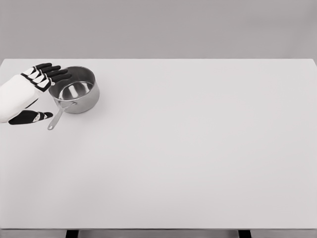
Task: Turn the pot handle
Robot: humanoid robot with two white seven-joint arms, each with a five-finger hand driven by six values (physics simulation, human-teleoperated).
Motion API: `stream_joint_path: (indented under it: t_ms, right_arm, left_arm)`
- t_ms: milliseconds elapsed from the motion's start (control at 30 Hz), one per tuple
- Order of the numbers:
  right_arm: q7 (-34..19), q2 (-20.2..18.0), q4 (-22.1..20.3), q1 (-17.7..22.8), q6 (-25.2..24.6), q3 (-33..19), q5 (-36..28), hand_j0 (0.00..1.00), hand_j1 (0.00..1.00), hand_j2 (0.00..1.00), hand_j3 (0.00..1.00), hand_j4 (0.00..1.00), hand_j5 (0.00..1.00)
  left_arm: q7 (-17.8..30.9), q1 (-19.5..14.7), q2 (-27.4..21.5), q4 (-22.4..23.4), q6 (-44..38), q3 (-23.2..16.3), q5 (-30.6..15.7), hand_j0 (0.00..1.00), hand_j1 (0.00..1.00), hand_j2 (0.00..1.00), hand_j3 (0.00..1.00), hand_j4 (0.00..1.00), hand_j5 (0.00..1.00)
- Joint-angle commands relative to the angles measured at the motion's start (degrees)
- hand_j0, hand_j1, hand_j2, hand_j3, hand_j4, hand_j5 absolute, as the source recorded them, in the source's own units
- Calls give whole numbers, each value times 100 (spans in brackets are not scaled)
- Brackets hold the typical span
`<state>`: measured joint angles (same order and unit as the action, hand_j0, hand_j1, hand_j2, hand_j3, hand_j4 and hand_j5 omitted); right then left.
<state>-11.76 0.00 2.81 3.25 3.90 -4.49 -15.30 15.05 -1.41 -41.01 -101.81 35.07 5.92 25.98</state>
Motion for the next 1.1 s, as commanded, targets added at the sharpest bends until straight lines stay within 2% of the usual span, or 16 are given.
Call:
stream_joint_path:
  t_ms: [0,233,300,367,467,600,633,667,700,733,767,833,900,1067]
  right_arm:
    - [-1,0,0,0,-3,0,1,100,100,100,100,100,100]
    - [-1,0,0,0,5,0,1,100,100,100,100,100,100]
    - [-1,0,0,0,-3,0,1,100,100,100,100,100,100]
    - [-1,0,0,0,-3,0,1,100,100,100,100,100,100]
    - [-1,0,0,0,-3,0,1,100,100,100,100,100,100]
    - [-1,0,0,0,-3,0,1,100,100,100,100,100,100]
    - [-1,0,0,0,-3,0,1,100,100,100,100,100,100]
    - [-1,0,0,0,-3,0,1,100,100,100,100,100,100]
    - [-1,0,0,0,-3,0,1,100,100,100,100,100,100]
    - [-1,0,0,0,5,0,1,100,100,100,100,100,100]
    - [-1,0,0,0,-3,0,1,100,100,100,100,100,100]
    - [-1,0,0,0,-3,0,1,100,100,100,100,100,100]
    - [-1,0,0,0,5,0,1,100,100,100,100,100,100]
    - [-1,0,0,0,-3,0,1,100,100,100,100,100,100]
  left_arm:
    - [24,0,-3,-5,-7,-3,-32,100,100,100,100,100,100]
    - [24,17,-3,-14,-7,-29,-6,100,100,100,100,100,100]
    - [33,-96,6,-49,-7,-47,-6,100,100,100,100,100,100]
    - [182,-500,5,-6,-7,-450,-14,100,100,100,100,100,100]
    - [885,-1160,-21,-49,-7,-1048,-67,100,100,100,100,100,100]
    - [1123,-1643,-82,-49,-7,-1795,-93,100,100,100,100,100,100]
    - [1149,-1679,-74,-58,-7,-1928,-181,100,100,100,100,100,100]
    - [1402,-1705,-74,-58,-7,-2094,-470,100,100,100,100,100,100]
    - [1850,-1714,-30,-58,-7,-2139,-830,100,100,100,100,100,100]
    - [1995,-1714,-21,-76,-7,-2139,-1130,100,100,100,100,100,100]
    - [1995,-1723,-21,-93,-7,-2139,-1201,100,100,100,100,100,100]
    - [1995,-1775,-12,-58,-87,-2130,-1245,100,100,100,100,100,100]
    - [1995,-1810,-3,-58,-807,-2104,-1315,100,100,100,100,100,100]
    - [1995,-1934,102,56,-1916,-2068,-1254,100,100,100,100,100,100]
